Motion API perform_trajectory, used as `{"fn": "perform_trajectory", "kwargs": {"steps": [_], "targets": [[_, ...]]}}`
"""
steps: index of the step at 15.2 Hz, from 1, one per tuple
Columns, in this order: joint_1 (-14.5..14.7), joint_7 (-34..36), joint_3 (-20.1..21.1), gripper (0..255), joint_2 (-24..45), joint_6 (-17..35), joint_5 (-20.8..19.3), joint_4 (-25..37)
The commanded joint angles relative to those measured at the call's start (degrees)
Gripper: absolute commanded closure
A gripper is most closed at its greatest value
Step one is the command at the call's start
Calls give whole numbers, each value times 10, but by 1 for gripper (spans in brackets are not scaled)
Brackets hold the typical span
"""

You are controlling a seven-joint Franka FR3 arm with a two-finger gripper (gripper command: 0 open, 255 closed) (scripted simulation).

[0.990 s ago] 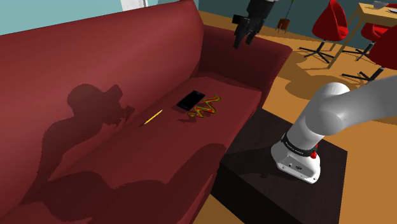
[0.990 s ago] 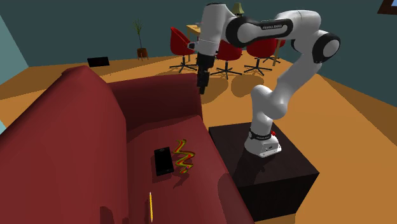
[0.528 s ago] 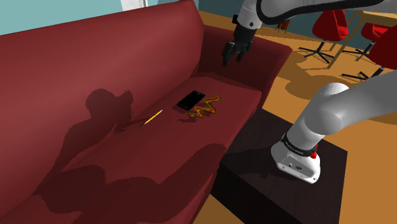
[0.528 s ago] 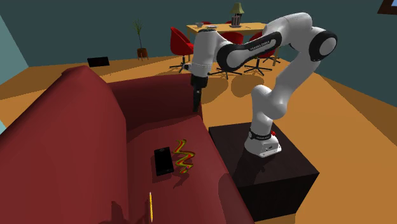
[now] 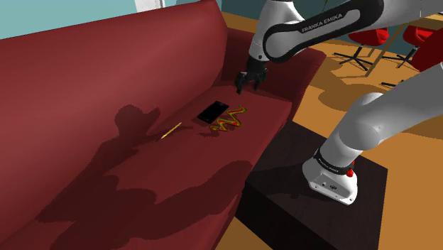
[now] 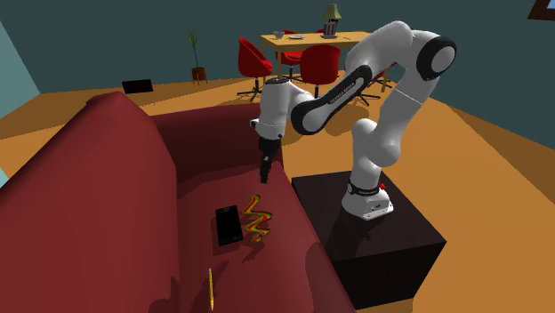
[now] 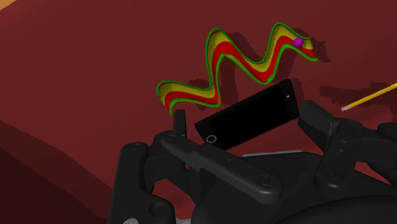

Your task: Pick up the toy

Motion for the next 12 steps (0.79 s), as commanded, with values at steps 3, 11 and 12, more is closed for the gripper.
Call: {"fn": "perform_trajectory", "kwargs": {"steps": [3, 11, 12], "targets": [[-11, 42, 17, 0, 85, 85, -3, -7], [-30, 137, 37, 0, 253, 220, -41, 9], [-30, 139, 36, 0, 261, 229, -44, 8]]}}
